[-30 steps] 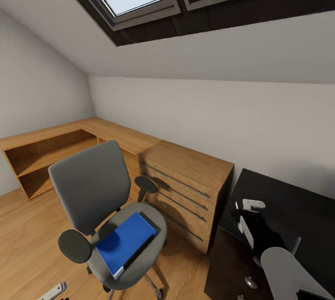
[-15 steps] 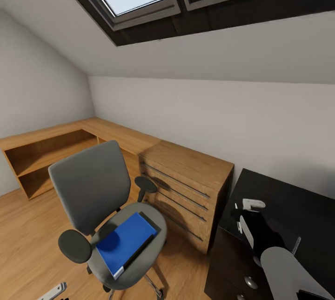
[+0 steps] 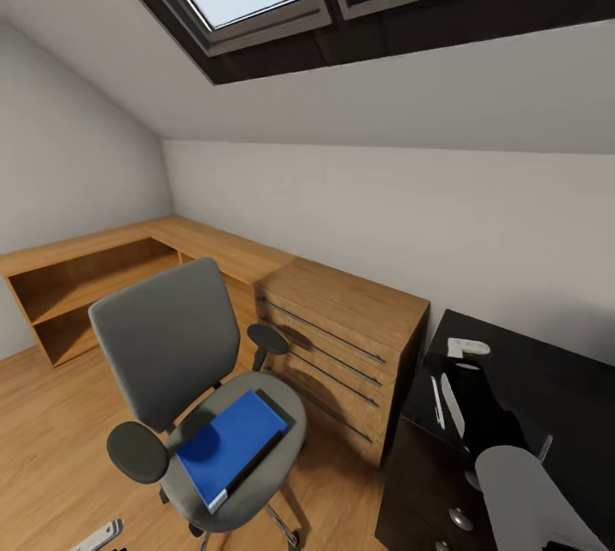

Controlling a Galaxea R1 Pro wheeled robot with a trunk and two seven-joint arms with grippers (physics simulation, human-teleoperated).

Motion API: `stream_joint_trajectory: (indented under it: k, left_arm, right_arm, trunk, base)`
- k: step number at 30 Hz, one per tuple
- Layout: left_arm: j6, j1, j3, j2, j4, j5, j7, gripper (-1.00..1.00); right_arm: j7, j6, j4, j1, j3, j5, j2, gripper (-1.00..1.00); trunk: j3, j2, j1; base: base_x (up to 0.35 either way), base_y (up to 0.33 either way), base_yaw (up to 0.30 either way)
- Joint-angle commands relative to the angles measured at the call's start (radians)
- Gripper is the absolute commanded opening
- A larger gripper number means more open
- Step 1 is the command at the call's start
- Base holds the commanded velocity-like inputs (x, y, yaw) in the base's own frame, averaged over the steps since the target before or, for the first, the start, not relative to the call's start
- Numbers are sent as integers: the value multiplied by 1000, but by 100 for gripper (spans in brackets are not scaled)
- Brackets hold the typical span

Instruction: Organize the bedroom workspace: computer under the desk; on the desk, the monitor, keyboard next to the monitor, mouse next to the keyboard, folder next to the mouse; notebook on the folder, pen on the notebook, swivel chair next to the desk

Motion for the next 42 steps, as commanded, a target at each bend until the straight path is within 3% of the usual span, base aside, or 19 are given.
stream_joint_trajectory:
  k: [1, 2, 4, 5, 9, 10, 15, 19, 25, 28, 30, 36, 38, 39, 42]
  left_arm:
    - [5, 0, -1, 0, -2, 7, 4, 100]
    - [5, 0, -1, 0, -1, 7, 4, 100]
    - [5, 0, -2, 0, -1, 7, 4, 100]
    - [5, 0, -1, 0, 0, 8, 4, 100]
    - [5, 0, -1, 0, 1, 8, 4, 100]
    - [5, 0, -1, 0, 1, 8, 3, 100]
    - [5, 0, -1, 0, 1, 8, 3, 100]
    - [5, 0, -1, 0, 1, 8, 3, 100]
    - [5, -1, 0, 1, 1, 8, 3, 100]
    - [6, 0, 0, 1, 2, 9, 3, 100]
    - [6, 0, 0, 2, 2, 9, 3, 100]
    - [6, 0, 0, 2, 3, 9, 3, 100]
    - [7, 0, 0, 2, 3, 9, 3, 100]
    - [7, -1, -1, 2, 4, 9, 3, 100]
    - [7, -6, 16, -15, -13, 26, 16, 100]
  right_arm:
    - [2, 9, -14, 0, -1, 10, 8, 100]
    - [1, 15, -69, 4, 0, 12, 44, 100]
    - [1, 21, -94, 10, 0, 14, 64, 100]
    - [1, 30, -125, 26, 1, 15, 91, 100]
    - [0, 39, -147, 55, 25, 15, 125, 100]
    - [0, 41, -151, 62, 50, 15, 133, 100]
    - [0, 44, -154, 82, 143, 13, 144, 100]
    - [1, 45, -153, 103, 183, 12, 148, 100]
    - [3, 45, -146, 116, 213, 9, 149, 100]
    - [6, 43, -129, 120, 252, 9, 150, 100]
    - [12, 40, -105, 121, 291, 8, 150, 100]
    - [23, 36, -46, 122, 355, 7, 151, 100]
    - [28, 30, 6, 122, 371, 0, 152, 100]
    - [32, -8, 91, 122, 382, -11, 152, 100]
    - [34, 8, 67, 106, 399, -4, 170, 100]
  trunk:
    - [-1, -1, 0]
    - [-1, -1, 0]
    - [-1, -1, 0]
    - [-1, -1, 0]
    - [1, -1, 0]
    - [2, -1, 0]
    - [8, -1, 0]
    - [13, -1, 0]
    - [16, -1, 0]
    - [16, -1, 0]
    - [16, -1, 0]
    - [16, -1, 0]
    - [16, -1, 0]
    - [16, -1, 0]
    - [16, -1, 0]
  base:
    - [0, 0, 0]
    - [0, 0, 0]
    - [0, 0, 0]
    - [0, 0, 0]
    - [-52, 0, 24]
    - [-190, 0, 75]
    - [-265, 0, 125]
    - [-314, 0, 168]
    - [-331, 0, 86]
    - [-335, 0, 23]
    - [-336, 0, 10]
    - [-336, 0, 5]
    - [-336, 0, 1]
    - [-336, 0, 1]
    - [0, 0, 0]
